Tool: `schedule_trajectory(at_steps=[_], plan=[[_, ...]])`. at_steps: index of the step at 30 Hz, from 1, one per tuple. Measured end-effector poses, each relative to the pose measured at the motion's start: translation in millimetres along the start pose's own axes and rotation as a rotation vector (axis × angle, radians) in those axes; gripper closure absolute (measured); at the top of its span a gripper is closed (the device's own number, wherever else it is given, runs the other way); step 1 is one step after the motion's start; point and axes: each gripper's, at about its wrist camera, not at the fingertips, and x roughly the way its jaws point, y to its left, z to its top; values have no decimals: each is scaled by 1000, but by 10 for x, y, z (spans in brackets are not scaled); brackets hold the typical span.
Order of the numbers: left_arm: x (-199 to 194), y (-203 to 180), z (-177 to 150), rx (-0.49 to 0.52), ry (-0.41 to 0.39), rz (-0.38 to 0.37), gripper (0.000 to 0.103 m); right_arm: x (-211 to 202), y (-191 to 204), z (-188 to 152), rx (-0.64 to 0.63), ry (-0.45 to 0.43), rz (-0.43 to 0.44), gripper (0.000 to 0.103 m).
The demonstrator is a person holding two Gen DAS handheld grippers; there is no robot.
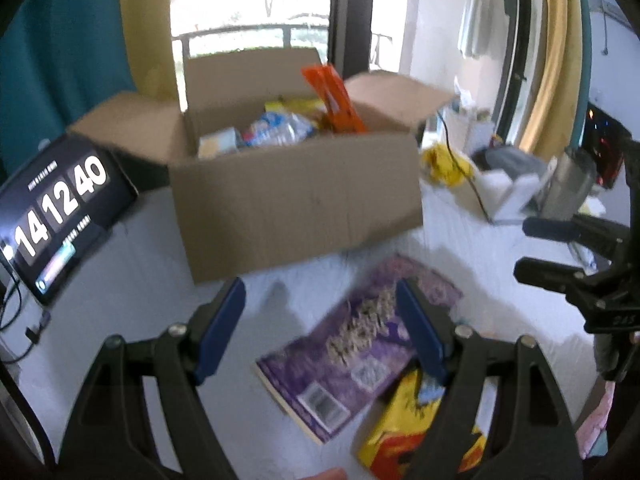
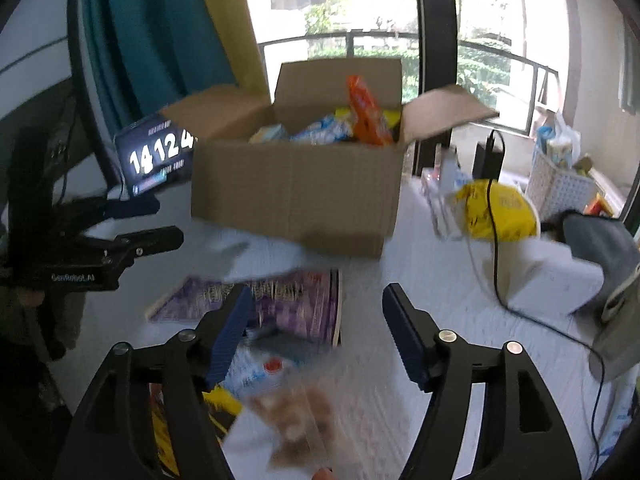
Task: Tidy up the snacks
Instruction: 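Move both tools back over the remaining snacks, then grasp the purple duck-snack bag with the left tool while the right tool grasps the clear cookie bag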
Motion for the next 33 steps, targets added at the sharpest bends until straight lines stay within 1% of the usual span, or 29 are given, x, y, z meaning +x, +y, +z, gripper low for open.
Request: schedule_trajectory(at_steps=[4,7,12,14,17,19,23,25,27,28,30,31,33], plan=[[66,-20,-178,-6,40,-20,24,46,35,-214,-10,41,12,30],[78,-50,-302,-7,63,-48,24,79,49,-364,-13,76,42,30],[151,-199,-440,80,110,-86,24,144,77,-606,-41,147,85,30],[231,-280,-460,129,139,-81,24,172,75,-667,-46,165,92,29],[405,-371,-455,188,188,-31,24,244,45,-736,-41,191,82,29],[492,-386,-411,194,199,-12,24,293,-1,-764,-23,205,89,29],[608,-352,-261,187,203,-26,24,329,-80,-789,12,215,122,30],[654,-329,-193,187,203,-32,24,361,-120,-797,24,222,136,32],[723,-308,-120,192,210,-23,24,383,-155,-802,36,222,156,48],[756,-294,-89,193,217,-30,24,387,-168,-798,42,218,154,49],[819,-253,-47,190,227,-44,24,394,-213,-786,62,206,152,58],[866,-230,-32,188,237,-39,24,397,-236,-772,68,202,152,59],[1024,-165,-15,170,280,-36,24,410,-307,-751,91,194,141,59]])
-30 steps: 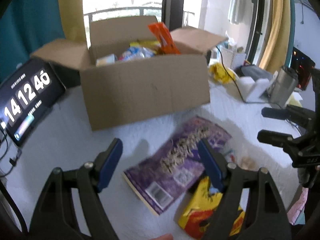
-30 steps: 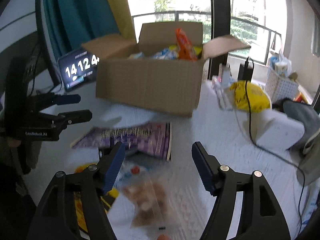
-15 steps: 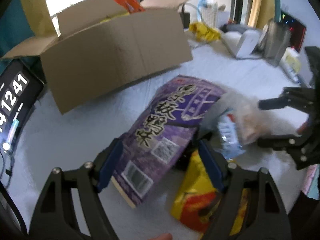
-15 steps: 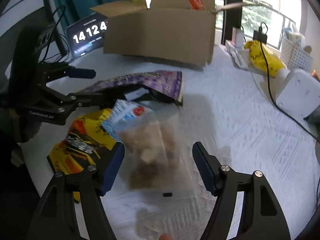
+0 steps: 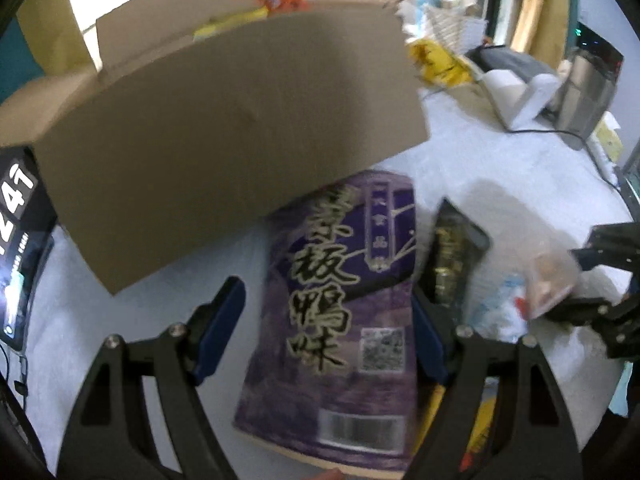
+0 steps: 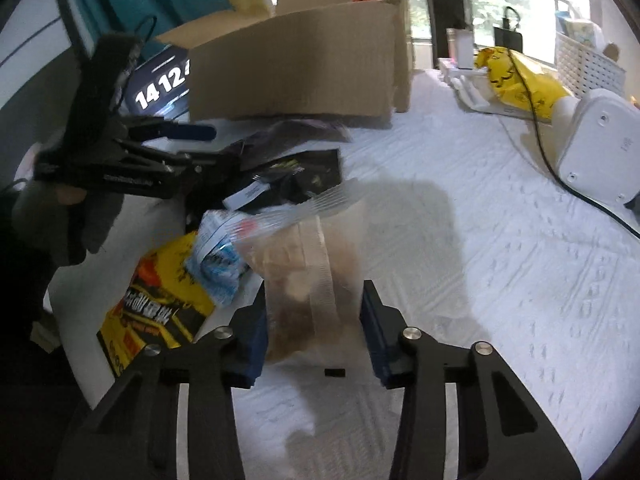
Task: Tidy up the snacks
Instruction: 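Grasp the purple duck-snack bag with the left tool while the right tool grasps the clear cookie bag, then lift both held bags and carry them toward the cardboard box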
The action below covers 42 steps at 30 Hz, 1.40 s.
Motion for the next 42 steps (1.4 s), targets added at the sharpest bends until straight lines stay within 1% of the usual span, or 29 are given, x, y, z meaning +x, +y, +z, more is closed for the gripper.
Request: schedule_trajectory(at_steps=[2,3,5,7,8,11,13,14,15,17,18,21,26,29,31,34,36,40,42], plan=[[170,78,30,-28,51,-9,24,-2,-54,22,17,-7,-10,60],[249,123,38,-42,67,2,22,-4,-86,37,26,-10,-15,60],[284,165,61,-52,57,-3,19,-7,-93,43,32,-11,-25,60],[290,200,75,-59,49,-12,18,-18,-114,53,39,-10,-33,60],[289,203,65,-48,35,-10,18,-17,-115,52,41,-10,-36,61],[268,225,23,-39,1,-23,21,-40,-117,58,45,-10,-53,61],[211,259,-20,-44,-18,-20,32,-71,-103,69,45,-15,-62,61],[179,288,-34,-51,-23,-17,44,-90,-92,65,45,-19,-66,61],[142,319,-63,-59,-25,-21,53,-131,-69,66,44,-26,-72,61],[86,380,-150,-73,-27,-48,59,-203,-23,56,41,-39,-77,61],[46,391,-201,-76,-30,-57,64,-242,11,47,42,-46,-79,61],[-62,386,-361,-85,-33,-82,68,-297,67,48,43,-58,-86,62],[-359,349,-685,-127,-51,-149,70,-384,209,62,27,-75,-87,62],[-529,342,-766,-147,-81,-159,70,-437,315,93,10,-87,-90,62],[-678,336,-798,-156,-114,-150,70,-462,366,125,0,-99,-91,62],[-888,315,-753,-161,-167,-123,70,-507,447,210,-19,-125,-92,62],[-1081,386,-762,-168,-207,-109,70,-532,504,298,-35,-146,-93,62],[-1349,479,-672,-174,-283,-84,70,-543,582,514,-64,-182,-97,61],[-1427,520,-556,-174,-319,-73,70,-544,625,635,-83,-199,-99,61]])
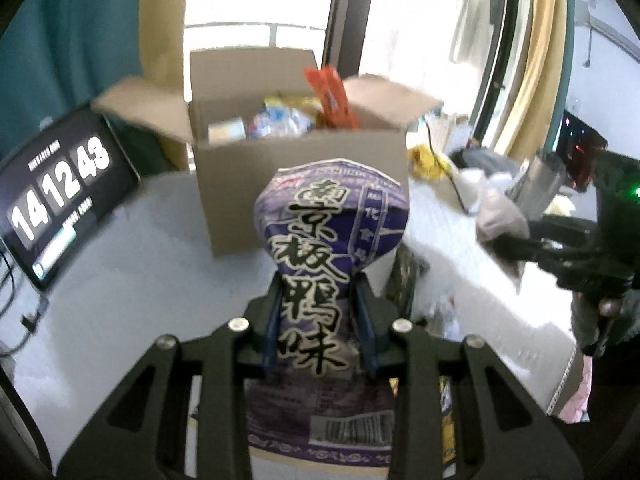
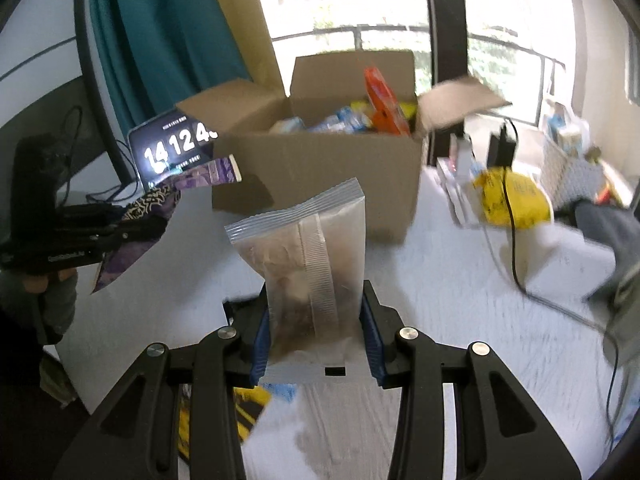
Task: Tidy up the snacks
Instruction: 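Lift both held bags and carry them toward the cardboard box, then open both tools to drop the purple bag and cookie bag into the box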
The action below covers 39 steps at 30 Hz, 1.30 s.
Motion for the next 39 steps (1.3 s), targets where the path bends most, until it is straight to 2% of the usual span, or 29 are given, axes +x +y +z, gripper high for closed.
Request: schedule_trajectory(at_steps=[9,20,31,39], plan=[[6,133,563,5,-131,63,70,155,24,655,-27,-83,-12,61],[157,319,1058,20,-218,121,70,407,16,1256,-41,-150,-30,61],[601,470,1396,-6,-236,137,69,788,0,1625,-28,-176,-35,61],[962,597,1597,-68,-239,143,67,1144,-106,1911,19,-173,-46,61]])
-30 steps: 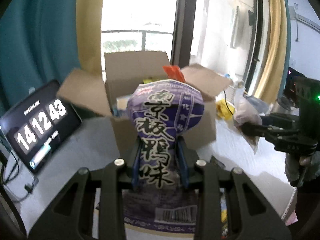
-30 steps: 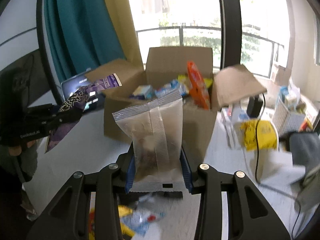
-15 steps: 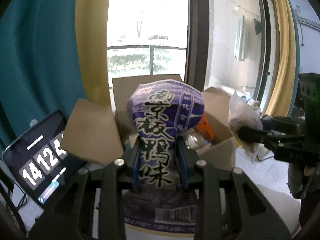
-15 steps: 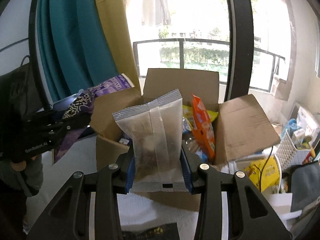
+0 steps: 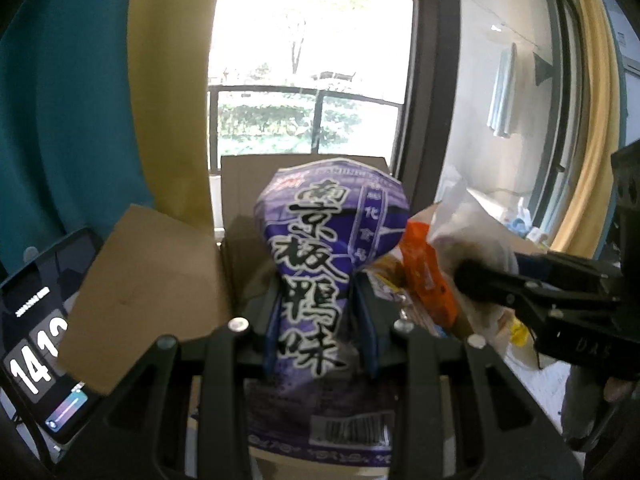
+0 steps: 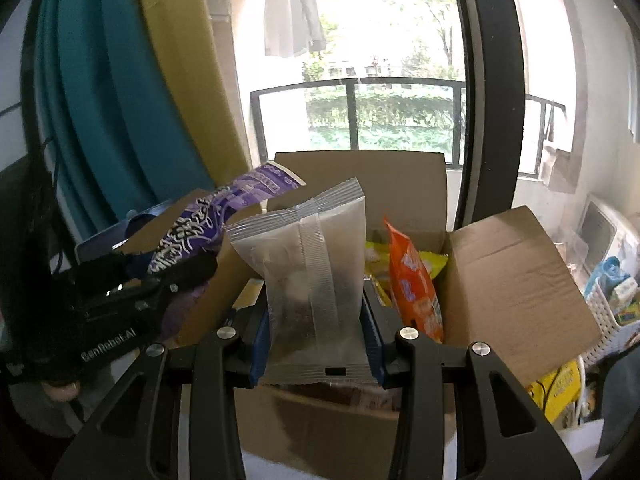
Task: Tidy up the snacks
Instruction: 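Open both tools to drop the purple bag and cookie bag into the box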
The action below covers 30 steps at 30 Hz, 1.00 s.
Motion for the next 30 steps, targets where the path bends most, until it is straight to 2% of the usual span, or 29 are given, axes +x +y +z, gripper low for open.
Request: schedule_trajectory(at_steps=[2,4,6,8,9,17,30], plan=[[94,58,-10,-34,8,3,66,86,-1,30,5,2,-6,61],[176,110,-17,-58,31,6,57,182,-17,64,16,4,-16,59],[216,147,-18,-60,41,-4,45,266,-31,93,21,5,-24,47],[190,177,-23,-64,35,3,32,284,-32,102,26,-9,-37,40],[176,190,-13,-68,32,1,30,279,-33,96,31,-15,-43,40],[-63,152,-8,-88,8,-3,27,56,15,-16,16,1,-33,40],[-858,-171,-199,-42,-26,-16,25,-650,228,-358,-37,4,-19,40]])
